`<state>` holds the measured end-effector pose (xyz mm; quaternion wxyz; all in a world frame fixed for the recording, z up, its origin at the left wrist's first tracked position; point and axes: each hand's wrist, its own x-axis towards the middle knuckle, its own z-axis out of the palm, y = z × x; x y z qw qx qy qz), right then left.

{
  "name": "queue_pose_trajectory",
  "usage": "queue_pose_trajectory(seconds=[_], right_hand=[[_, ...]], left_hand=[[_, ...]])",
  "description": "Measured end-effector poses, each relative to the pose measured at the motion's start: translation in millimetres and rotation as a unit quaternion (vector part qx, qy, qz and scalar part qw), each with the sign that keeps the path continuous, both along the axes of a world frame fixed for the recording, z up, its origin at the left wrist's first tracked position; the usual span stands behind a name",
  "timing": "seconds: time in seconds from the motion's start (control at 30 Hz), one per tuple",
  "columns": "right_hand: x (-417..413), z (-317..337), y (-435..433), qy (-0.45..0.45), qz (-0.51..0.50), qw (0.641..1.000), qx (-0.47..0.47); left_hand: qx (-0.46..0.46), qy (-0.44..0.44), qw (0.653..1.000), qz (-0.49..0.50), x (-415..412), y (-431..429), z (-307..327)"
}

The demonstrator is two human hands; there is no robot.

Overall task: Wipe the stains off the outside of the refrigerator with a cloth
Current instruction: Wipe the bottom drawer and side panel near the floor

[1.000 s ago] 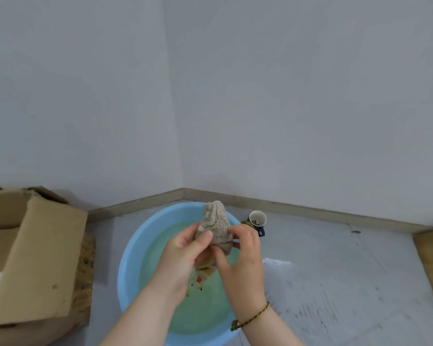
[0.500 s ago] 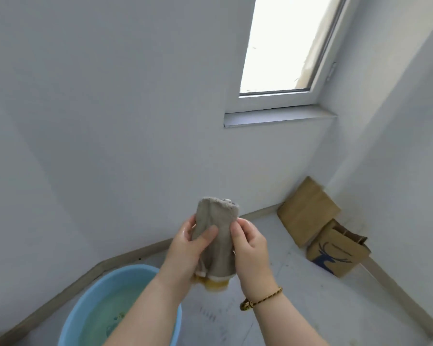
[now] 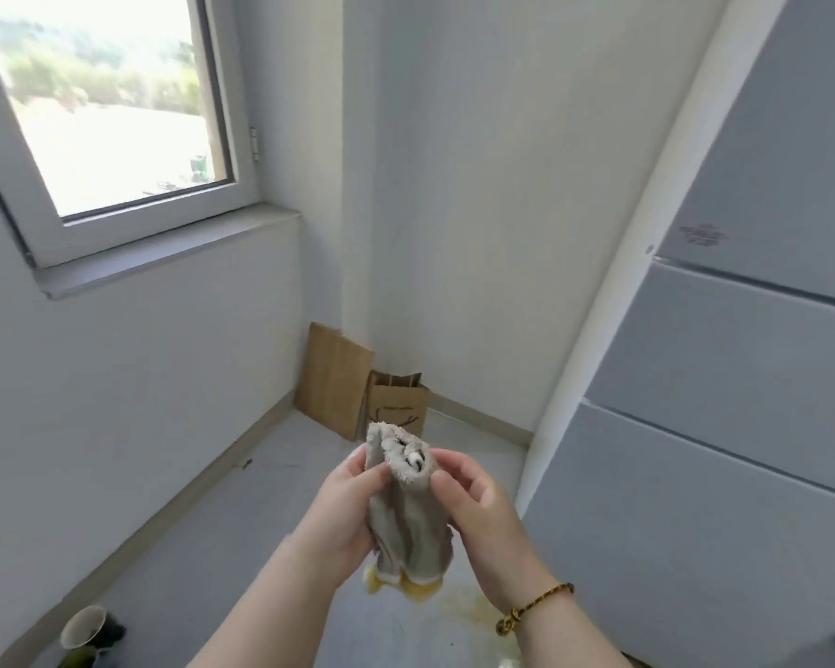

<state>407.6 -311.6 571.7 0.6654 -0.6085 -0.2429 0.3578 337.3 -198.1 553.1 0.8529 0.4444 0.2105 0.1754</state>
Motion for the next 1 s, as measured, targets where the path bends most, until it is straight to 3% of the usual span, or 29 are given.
queue_pose_trajectory(seconds=[0.2,0.47,0.6,0.83,1.0], right_hand=[[91.4,-21.5,-92.3,-0.056,-0.074,0.995,-0.034],[243.1,-61.3,-199.1,-0.02,-0.226,0.972,-0.057],[282.9,-93.4,-207.0,-0.008,-0.229,0.971,-0.073],[339.9,-205.0,-184.5,-0.066,-0.285,0.955,-0.051],[356.1,-325.1,-167.6,-0.171,-0.343,0.922,-0.06]], left_hand=[[0.039,0.041,0.998,-0.021,113.6,-82.6,-12.9],[0.039,0.102,0.993,-0.044,238.3,-185.0,-48.9],[0.033,0.11,0.991,-0.075,277.3,-191.7,-77.7],[0.055,0.052,0.991,-0.106,345.6,-166.2,-191.5],[0.081,0.041,0.995,-0.035,371.9,-153.9,-307.8]])
